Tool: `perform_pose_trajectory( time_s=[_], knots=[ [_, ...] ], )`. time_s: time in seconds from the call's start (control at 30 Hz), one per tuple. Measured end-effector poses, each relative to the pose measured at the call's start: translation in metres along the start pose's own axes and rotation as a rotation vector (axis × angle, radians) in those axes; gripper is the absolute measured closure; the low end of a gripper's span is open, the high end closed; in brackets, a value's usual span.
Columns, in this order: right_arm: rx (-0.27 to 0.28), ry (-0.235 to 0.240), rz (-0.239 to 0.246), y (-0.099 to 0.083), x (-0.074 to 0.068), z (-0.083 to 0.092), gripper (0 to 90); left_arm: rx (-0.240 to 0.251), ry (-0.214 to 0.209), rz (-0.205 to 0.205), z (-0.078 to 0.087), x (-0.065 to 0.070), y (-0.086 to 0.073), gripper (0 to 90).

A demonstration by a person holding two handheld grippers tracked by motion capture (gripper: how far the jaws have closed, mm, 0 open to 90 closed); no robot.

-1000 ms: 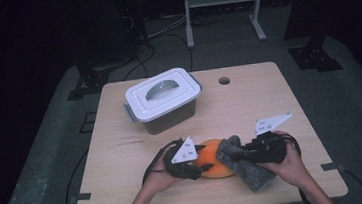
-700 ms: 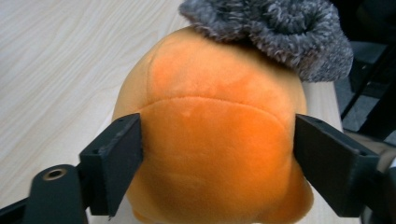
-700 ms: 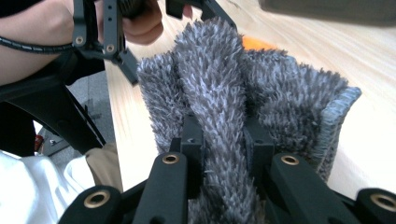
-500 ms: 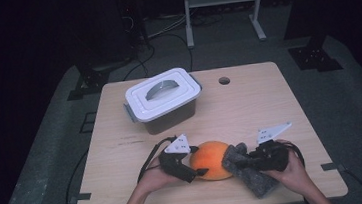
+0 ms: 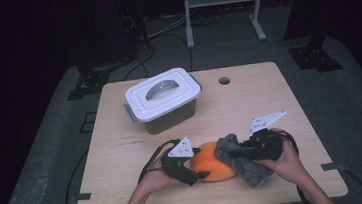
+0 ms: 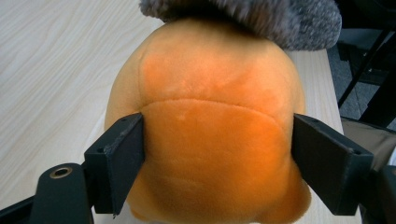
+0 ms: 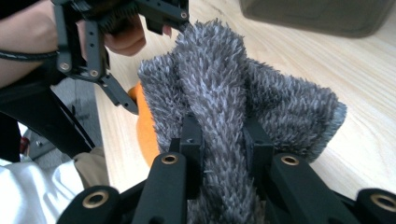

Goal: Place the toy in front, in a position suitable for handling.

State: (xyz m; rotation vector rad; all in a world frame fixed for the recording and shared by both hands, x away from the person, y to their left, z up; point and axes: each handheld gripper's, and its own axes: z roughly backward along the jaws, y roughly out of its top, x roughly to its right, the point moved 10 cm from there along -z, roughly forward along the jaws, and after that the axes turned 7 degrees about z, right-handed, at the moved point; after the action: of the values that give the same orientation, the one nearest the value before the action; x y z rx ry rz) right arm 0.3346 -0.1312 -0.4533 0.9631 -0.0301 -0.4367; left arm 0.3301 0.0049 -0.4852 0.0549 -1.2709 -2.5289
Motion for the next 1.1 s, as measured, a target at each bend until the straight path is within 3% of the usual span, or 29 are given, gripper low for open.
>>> perform_pose_trajectory(
  time_s=[0.07, 0.2, 0.47, 0.57, 0.63, 0.73, 0.83, 0.93, 1.1],
  knots=[
    [-0.02, 0.012, -0.002, -0.003, 0.001, -0.008, 73.7, -0.003, -0.005, 0.009, 0.001, -0.002, -0.002, 19.2],
    [-0.005, 0.032, -0.027, -0.015, 0.002, -0.008, 73.7, -0.014, -0.016, 0.049, -0.002, -0.004, -0.004, 12.6],
    [-0.067, 0.005, -0.091, -0.055, 0.009, 0.005, 73.5, -0.004, -0.017, 0.005, -0.002, 0.001, 0.0, 17.7],
    [-0.058, -0.01, -0.077, -0.048, 0.008, 0.012, 73.6, -0.008, -0.014, -0.006, -0.002, 0.003, 0.002, 17.9],
    [-0.039, -0.016, -0.057, -0.034, 0.006, 0.015, 73.8, -0.012, -0.009, -0.026, -0.002, 0.004, 0.002, 17.9],
    [-0.018, -0.011, -0.016, -0.011, 0.002, 0.011, 73.7, -0.016, -0.005, -0.04, -0.003, 0.006, 0.002, 17.9],
    [-0.028, -0.009, 0.007, 0.0, 0.0, 0.003, 73.7, -0.019, -0.005, -0.034, -0.002, 0.005, 0.001, 17.7],
    [-0.063, -0.004, 0.014, -0.005, 0.0, -0.006, 73.8, -0.01, -0.018, -0.002, 0.0, 0.003, 0.001, 13.2],
    [-0.054, 0.007, -0.015, -0.02, 0.0, -0.001, 73.8, 0.005, -0.046, 0.046, 0.002, 0.002, 0.004, 11.8]
  ],
)
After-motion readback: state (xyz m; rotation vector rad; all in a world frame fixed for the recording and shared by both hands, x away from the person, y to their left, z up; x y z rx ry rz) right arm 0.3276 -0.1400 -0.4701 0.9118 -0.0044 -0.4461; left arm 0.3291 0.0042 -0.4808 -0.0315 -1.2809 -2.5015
